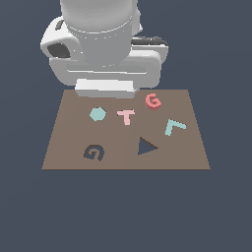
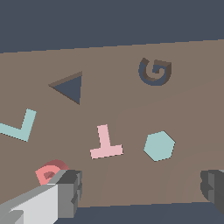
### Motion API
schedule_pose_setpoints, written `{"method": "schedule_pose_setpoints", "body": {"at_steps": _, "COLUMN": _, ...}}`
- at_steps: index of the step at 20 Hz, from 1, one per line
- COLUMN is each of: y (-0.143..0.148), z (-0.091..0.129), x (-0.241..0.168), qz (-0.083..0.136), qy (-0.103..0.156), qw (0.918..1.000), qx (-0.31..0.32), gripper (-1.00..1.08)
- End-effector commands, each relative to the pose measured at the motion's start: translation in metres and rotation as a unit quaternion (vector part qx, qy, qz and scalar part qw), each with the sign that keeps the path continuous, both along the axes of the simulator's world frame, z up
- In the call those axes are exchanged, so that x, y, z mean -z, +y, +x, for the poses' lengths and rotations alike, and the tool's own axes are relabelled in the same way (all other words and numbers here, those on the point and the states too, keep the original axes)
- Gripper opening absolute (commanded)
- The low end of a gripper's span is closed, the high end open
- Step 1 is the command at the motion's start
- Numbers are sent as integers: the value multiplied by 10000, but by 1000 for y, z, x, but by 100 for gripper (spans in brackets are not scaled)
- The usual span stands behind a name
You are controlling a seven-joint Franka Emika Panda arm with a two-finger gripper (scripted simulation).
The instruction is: Insert a designated object into the corresponding slot on a board.
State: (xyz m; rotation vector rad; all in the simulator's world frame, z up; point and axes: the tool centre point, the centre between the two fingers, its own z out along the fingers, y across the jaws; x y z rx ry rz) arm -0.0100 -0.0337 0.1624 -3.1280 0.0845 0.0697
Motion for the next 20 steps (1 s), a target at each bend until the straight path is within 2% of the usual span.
{"method": "schedule_pose_setpoints", "body": {"at_steps": 1, "y": 0, "z": 0, "x": 0, "qz": 0, "qy": 0, "qw": 10000, "qx": 0, "gripper": 100}}
{"method": "schedule_pose_setpoints", "body": {"at_steps": 10, "y": 20, "z": -8, "x": 16, "qz": -1, "qy": -34, "qw": 9996, "qx": -266, "gripper": 100}}
{"method": "schedule_pose_setpoints", "body": {"at_steps": 20, "y": 83, "z": -41, "x": 68, "qz": -1, "qy": -145, "qw": 9934, "qx": -1137, "gripper": 100}}
